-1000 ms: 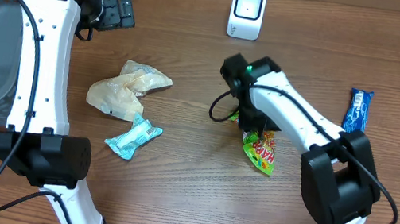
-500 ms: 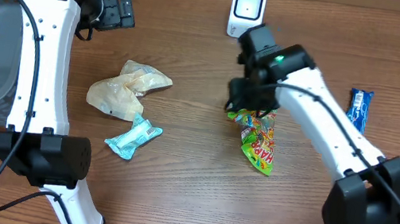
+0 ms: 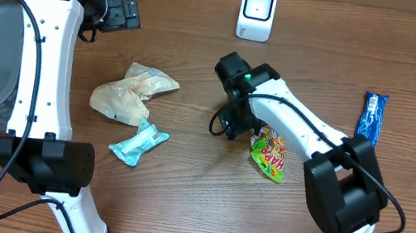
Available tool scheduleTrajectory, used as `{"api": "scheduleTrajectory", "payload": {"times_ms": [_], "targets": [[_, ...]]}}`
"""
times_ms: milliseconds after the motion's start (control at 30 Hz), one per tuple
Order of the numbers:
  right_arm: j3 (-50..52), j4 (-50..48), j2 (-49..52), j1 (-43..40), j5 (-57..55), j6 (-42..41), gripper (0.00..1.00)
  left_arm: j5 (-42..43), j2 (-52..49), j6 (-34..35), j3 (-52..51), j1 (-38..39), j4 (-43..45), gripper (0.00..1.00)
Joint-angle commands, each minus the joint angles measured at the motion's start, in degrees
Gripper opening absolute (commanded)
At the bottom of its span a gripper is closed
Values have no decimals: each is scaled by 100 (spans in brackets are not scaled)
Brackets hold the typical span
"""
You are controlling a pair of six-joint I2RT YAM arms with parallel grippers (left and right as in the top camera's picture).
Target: Scan the item barcode
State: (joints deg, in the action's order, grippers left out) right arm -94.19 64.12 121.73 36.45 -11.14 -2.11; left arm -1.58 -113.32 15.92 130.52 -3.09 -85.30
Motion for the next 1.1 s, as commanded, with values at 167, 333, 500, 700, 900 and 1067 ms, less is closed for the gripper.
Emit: {"api": "scheduleTrajectory", "payload": {"times_ms": [167, 333, 500, 700, 900, 1067], "targets": [[188, -37, 184, 24, -535, 114, 75, -33, 17, -52, -31, 11, 9, 100], [350, -103, 184, 24, -533, -20, 27, -33, 17, -52, -31, 11, 9, 100], [-9, -20, 118, -57, 68, -271, 4, -33, 17, -50, -31, 11, 9, 100], [-763, 195, -299, -470, 2761, 439, 4, -31, 17, -52, -31, 11, 9, 100], [-901, 621, -527, -1246, 6815, 2529, 4, -33, 17, -52, -31, 11, 9, 100], [-839, 1346, -498, -1746, 7982, 3700, 4, -33, 17, -50, -31, 11, 9, 100]]}}
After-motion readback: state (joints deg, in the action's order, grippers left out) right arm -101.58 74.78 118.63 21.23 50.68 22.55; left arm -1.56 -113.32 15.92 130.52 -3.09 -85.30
